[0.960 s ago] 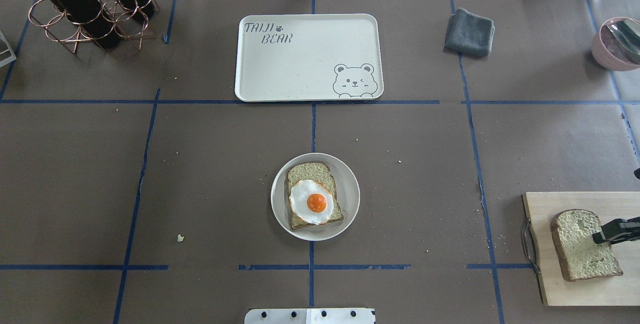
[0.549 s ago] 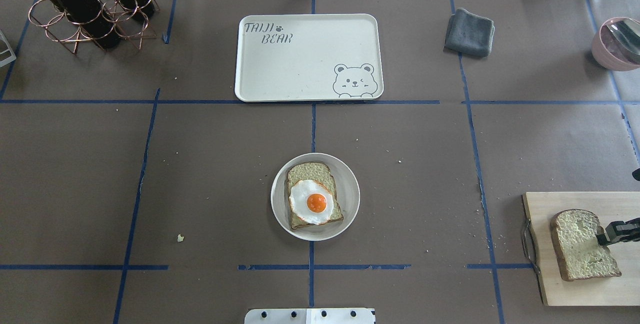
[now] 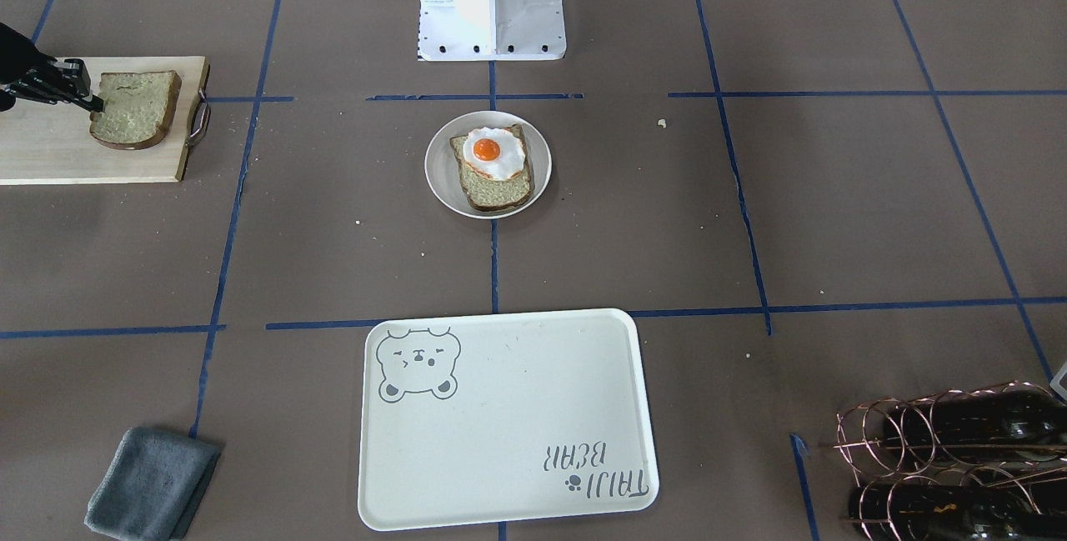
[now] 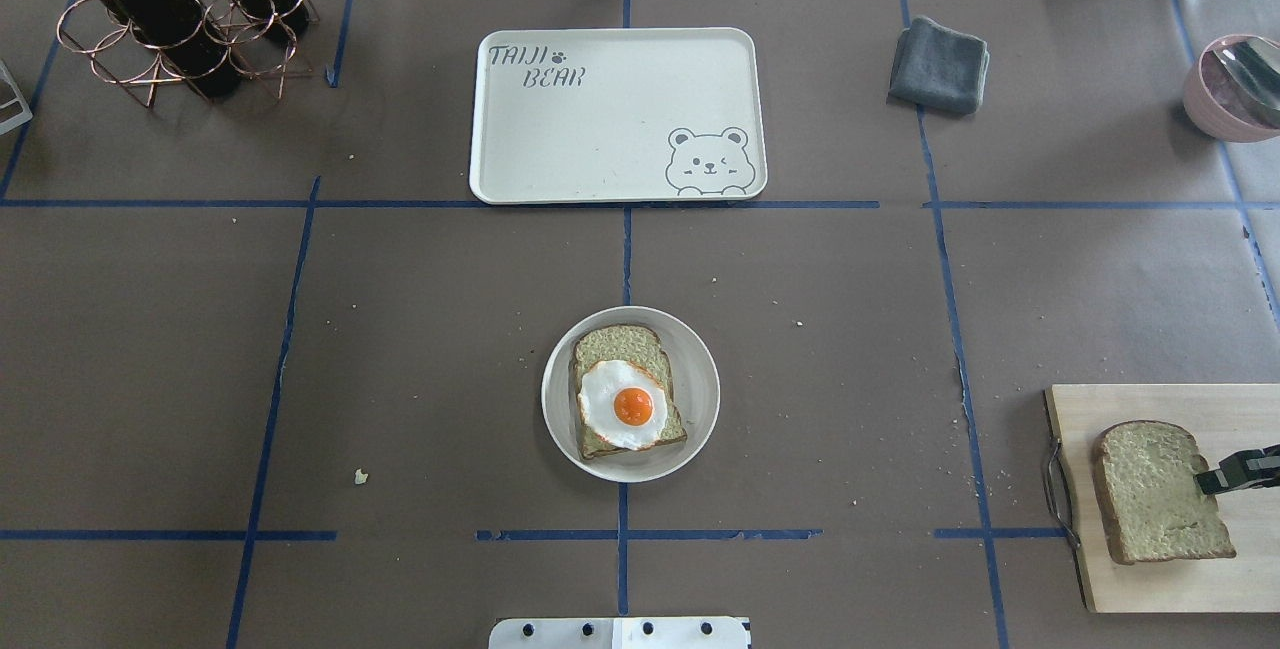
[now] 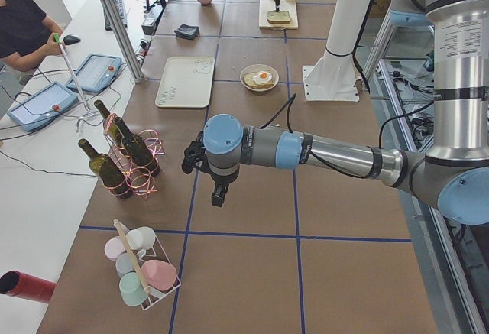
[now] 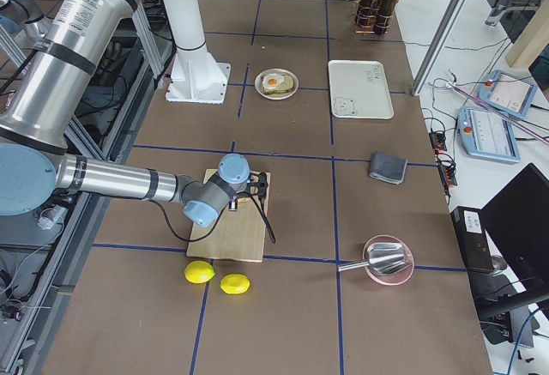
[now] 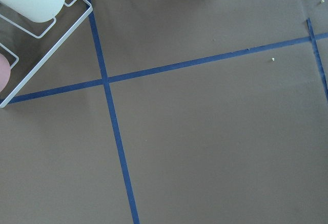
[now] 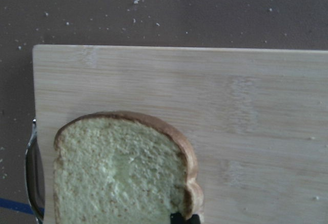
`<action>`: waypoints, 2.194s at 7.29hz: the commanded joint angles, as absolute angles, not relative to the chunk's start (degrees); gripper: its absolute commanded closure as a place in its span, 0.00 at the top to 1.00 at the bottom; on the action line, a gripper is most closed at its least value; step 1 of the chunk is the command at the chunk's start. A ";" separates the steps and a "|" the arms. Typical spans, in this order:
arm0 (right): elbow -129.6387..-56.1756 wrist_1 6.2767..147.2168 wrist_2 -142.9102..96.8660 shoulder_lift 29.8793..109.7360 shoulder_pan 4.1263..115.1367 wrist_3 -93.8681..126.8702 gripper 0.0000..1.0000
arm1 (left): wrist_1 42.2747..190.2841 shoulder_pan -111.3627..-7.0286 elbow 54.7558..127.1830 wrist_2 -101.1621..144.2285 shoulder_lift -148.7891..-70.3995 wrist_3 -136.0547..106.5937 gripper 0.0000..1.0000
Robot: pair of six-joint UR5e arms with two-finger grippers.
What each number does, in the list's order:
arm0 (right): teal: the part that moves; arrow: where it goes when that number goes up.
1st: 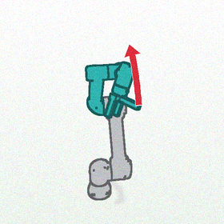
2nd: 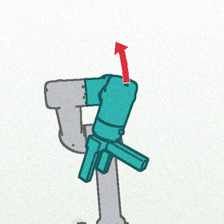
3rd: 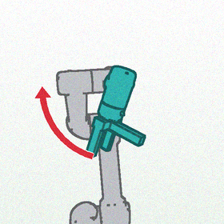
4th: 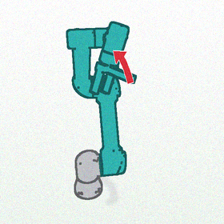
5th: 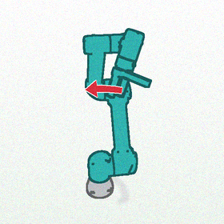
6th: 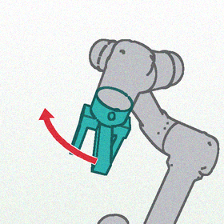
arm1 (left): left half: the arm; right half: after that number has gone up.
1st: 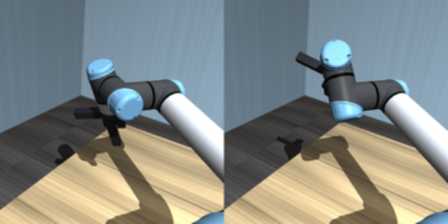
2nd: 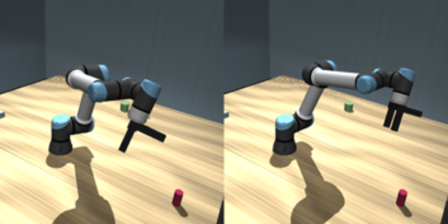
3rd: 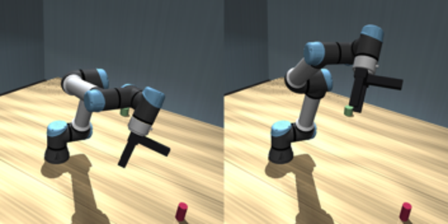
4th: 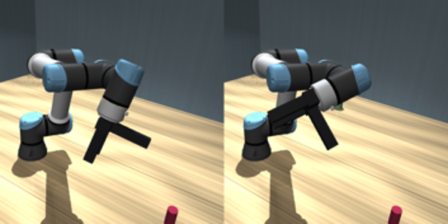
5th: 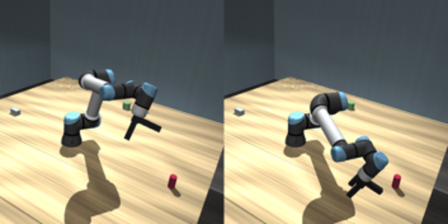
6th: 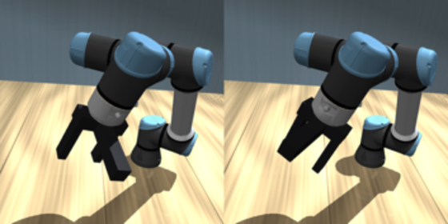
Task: Make sandwich and place on tray
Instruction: 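Carry the bread slice with the right gripper over the egg-topped bread on the plate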
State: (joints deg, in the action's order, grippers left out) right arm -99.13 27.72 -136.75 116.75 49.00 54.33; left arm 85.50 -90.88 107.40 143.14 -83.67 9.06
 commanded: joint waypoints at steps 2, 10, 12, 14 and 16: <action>-99.93 21.37 -145.34 116.20 55.52 55.36 0.00 | 85.52 -90.97 107.67 143.09 -83.58 9.05 1.00; -93.99 22.15 -142.85 73.79 40.38 92.89 0.00 | 85.52 -90.97 107.58 143.17 -83.85 9.05 1.00; -92.03 22.15 -134.35 68.14 33.17 97.11 0.00 | 85.52 -90.97 107.58 143.17 -83.76 9.05 1.00; -89.13 21.97 -131.58 65.66 31.47 96.42 0.00 | 85.52 -90.97 107.67 143.17 -83.76 9.05 1.00; -86.33 21.97 -130.44 63.21 31.29 96.24 0.00 | 85.52 -90.97 107.58 143.17 -83.76 9.05 1.00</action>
State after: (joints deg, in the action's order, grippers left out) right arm -88.18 21.94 -131.44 64.85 31.53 96.40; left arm 85.51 -90.97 107.60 143.17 -83.76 9.05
